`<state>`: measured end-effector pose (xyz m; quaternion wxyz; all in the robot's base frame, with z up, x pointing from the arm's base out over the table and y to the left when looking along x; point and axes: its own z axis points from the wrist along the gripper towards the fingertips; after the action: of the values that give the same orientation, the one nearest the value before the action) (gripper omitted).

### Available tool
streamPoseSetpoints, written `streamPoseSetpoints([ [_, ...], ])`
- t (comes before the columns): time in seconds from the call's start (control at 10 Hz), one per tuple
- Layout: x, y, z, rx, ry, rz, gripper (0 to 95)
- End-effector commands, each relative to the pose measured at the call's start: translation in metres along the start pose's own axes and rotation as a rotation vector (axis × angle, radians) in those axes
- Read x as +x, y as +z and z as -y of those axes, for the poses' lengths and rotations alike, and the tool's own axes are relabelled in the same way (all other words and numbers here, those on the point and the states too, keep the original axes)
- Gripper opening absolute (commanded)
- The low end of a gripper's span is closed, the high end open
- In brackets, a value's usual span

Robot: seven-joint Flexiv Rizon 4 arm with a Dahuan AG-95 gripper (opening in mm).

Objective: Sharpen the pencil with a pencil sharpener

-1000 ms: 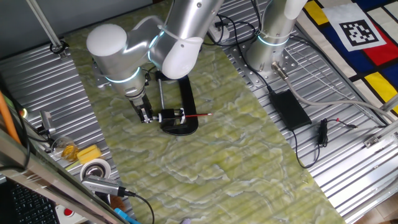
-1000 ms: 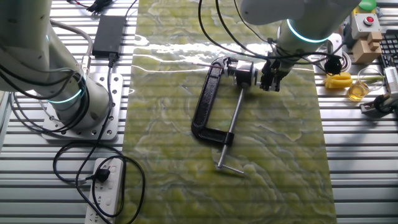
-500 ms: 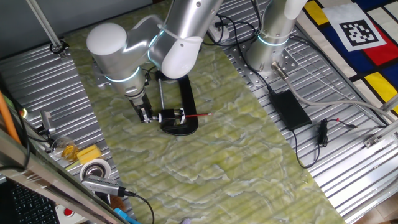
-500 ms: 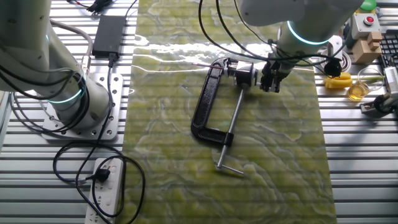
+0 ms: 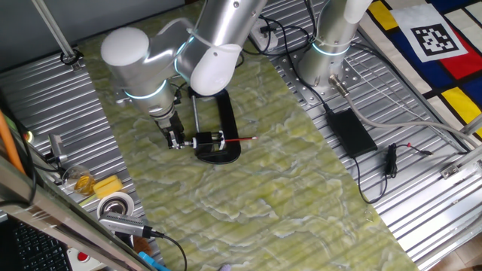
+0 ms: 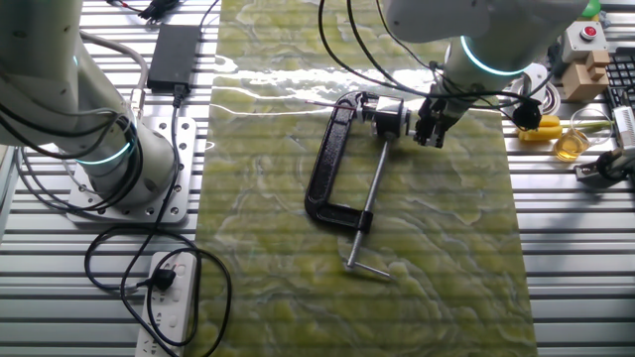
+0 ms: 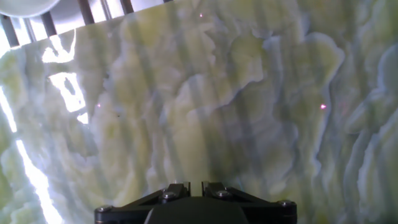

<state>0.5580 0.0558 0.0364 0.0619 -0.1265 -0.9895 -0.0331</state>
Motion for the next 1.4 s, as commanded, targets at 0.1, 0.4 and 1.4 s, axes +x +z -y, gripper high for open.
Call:
streamPoseSetpoints([
  [0.1, 0.001, -0.004, 0.002, -0.005, -0.001, 0.001, 0.0],
  [0.4, 0.001, -0.008, 0.005, -0.007, -0.002, -0.001, 0.0],
  [1.4, 0.003, -0.008, -0.006, 0.005, 0.000, -0.002, 0.0],
])
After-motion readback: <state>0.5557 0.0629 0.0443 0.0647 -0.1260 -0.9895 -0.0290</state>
